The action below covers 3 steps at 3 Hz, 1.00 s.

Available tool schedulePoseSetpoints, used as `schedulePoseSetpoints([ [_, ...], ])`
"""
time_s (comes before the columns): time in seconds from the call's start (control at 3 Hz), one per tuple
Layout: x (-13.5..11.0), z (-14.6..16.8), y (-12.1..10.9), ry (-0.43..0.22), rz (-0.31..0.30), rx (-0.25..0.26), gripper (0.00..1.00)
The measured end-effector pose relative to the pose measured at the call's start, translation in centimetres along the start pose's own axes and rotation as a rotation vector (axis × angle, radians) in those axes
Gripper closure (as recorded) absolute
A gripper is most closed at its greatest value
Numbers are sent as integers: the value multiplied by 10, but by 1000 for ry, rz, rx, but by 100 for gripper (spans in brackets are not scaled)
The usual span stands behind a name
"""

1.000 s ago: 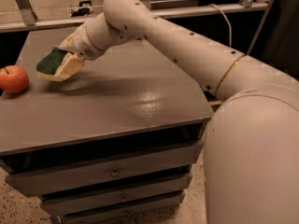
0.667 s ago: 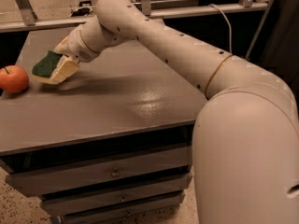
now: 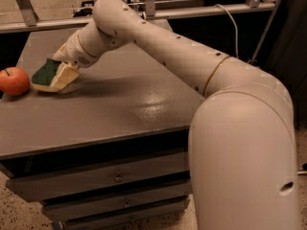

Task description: Move sponge near apple

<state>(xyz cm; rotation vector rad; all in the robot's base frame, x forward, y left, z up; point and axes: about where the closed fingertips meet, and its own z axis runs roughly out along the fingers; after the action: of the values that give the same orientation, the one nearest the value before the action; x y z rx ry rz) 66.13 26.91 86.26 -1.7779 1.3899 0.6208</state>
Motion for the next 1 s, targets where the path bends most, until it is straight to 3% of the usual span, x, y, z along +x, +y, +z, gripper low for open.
schedulePoseSetpoints([
  [0.67,-7,0,7,-11,0,-7,5],
  [1.0,-14,-11,8,-27,0,10,0],
])
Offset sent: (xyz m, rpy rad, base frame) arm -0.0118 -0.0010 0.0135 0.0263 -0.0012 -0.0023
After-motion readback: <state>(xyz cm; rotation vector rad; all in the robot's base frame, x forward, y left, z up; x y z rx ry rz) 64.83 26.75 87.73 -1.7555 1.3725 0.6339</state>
